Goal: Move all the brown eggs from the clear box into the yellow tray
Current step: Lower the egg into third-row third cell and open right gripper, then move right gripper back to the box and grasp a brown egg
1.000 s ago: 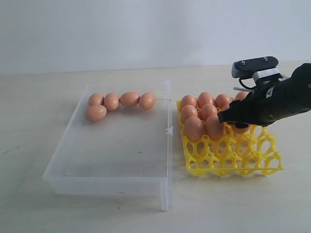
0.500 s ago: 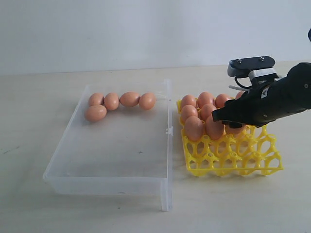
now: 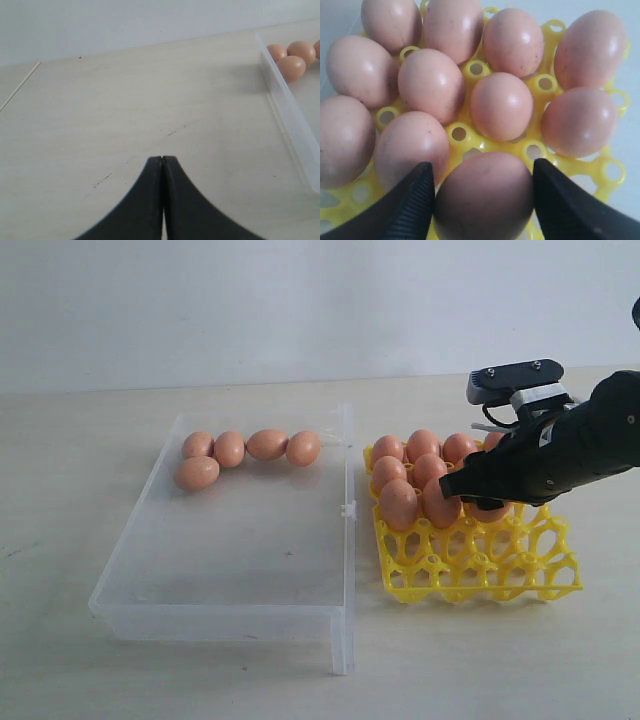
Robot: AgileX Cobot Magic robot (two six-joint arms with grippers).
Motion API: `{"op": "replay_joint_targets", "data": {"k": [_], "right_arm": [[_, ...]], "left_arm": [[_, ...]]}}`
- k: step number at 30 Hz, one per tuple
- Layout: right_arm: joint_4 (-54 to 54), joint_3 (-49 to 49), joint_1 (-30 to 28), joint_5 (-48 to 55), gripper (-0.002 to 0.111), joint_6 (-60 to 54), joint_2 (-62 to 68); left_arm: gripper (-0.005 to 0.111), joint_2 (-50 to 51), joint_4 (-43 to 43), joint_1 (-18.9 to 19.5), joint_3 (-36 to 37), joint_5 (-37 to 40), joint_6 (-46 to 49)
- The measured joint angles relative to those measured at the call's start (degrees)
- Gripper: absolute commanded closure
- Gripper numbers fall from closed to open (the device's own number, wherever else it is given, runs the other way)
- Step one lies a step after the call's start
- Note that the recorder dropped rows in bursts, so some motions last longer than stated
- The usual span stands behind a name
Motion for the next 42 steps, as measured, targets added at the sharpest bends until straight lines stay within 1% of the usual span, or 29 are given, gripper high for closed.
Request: {"op": "replay_joint_targets", "data": {"k": [10,11,14,16,31,33,34,37,38,39,40,42], "right_arm": [[-0.6,0.0,0.0,-0.7,0.061,0.0,0.0],[-0.6,0.0,0.0,-0.9,0.059,0.0,0.1],[-0.6,0.0,0.0,-1.1,0.048,0.0,0.4],[-0.6,0.0,0.0,-1.5,0.046,0.0,0.5],[-0.7,0.0,0.0,-2.5,0.047,0.9,-0.6],[-0.7,0.0,0.0,-2.7,0.051,1.1,-2.1],[-0.5,-0.1,0.0,-2.7,0.055,1.1,-2.8],[0.0,-1.8,1.3,-1.9,0.076,1.1,-5.2],[0.1,-2.7,1.9,-1.3,0.086,1.1,-5.7],[0.0,-3.7,2.7,-0.5,0.106,1.1,-6.0],[0.1,-5.8,4.2,1.5,0.108,0.2,-6.3],[0.2,-9.0,6.9,3.9,0.108,-1.7,-6.4]], "left_arm": [[0.107,0.0,0.0,0.0,0.0,0.0,0.0],[0.107,0.0,0.0,0.0,0.0,0.0,0.0],[0.107,0.0,0.0,0.0,0.0,0.0,0.0],[0.107,0.0,0.0,0.0,0.0,0.0,0.0],[0.107,0.0,0.0,0.0,0.0,0.0,0.0],[0.107,0.0,0.0,0.0,0.0,0.0,0.0],[0.107,0.0,0.0,0.0,0.0,0.0,0.0],[0.107,0.0,0.0,0.0,0.0,0.0,0.0],[0.107,0.0,0.0,0.0,0.0,0.0,0.0],[0.107,0.0,0.0,0.0,0.0,0.0,0.0],[0.107,0.0,0.0,0.0,0.0,0.0,0.0],[0.107,0.0,0.0,0.0,0.0,0.0,0.0]]}}
